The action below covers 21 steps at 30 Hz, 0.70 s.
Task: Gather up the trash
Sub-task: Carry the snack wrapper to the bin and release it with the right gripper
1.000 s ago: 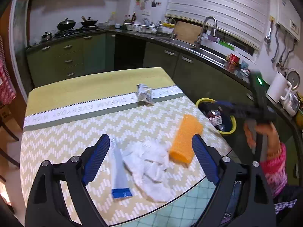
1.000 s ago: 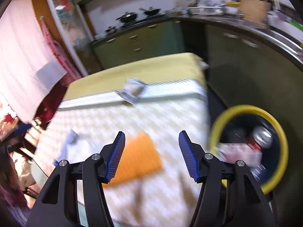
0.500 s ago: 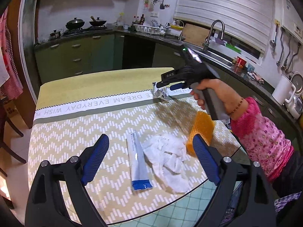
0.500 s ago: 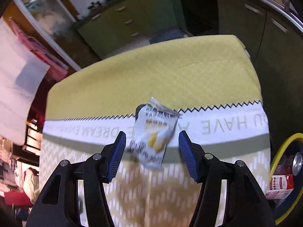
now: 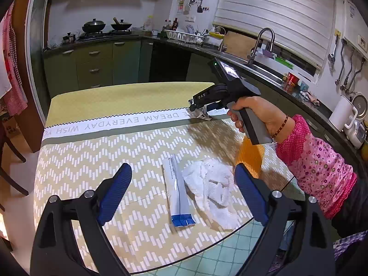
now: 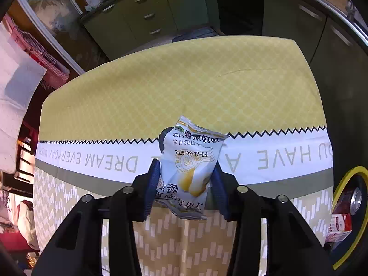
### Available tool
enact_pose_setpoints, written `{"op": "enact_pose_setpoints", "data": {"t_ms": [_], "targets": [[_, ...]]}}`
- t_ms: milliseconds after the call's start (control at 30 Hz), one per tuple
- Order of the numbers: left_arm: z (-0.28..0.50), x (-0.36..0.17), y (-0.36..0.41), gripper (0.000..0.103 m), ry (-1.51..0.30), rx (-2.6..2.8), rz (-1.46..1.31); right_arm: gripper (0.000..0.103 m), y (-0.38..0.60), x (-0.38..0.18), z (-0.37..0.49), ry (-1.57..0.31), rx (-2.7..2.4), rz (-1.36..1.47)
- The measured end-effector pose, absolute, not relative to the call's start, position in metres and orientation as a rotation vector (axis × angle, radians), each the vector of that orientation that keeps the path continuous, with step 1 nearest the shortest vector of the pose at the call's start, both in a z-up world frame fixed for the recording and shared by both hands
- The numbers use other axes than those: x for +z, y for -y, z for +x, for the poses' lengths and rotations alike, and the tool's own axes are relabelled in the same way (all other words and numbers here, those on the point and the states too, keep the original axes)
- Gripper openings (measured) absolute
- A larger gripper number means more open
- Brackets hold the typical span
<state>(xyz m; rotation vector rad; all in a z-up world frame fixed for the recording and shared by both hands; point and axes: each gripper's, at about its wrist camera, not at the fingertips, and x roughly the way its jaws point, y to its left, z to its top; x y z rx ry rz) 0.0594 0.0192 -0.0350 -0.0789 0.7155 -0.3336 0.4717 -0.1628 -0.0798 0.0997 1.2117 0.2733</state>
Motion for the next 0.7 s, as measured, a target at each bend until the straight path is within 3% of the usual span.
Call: {"op": "enact_pose_setpoints", "data": {"t_ms": [133,233,700], "targets": [[0.057,-0.034,-0.023,0.086,-0.711,-0.322,-0.082,0.035,0.158,-0.072,0.465,-1.180,0.299,0.111],[0.056,-0.033,-0.026,0.087,-0.709,-0.308,-0.082,0.024,0.159,-0.061,0.455,-1.153,0.332,0.126],[0.055,-0.031,-0.012,0.088,-0.710,-0.324,-0.050,0.024,0.208,-0.007,0.380,-1.031,0.447,0.172]]}}
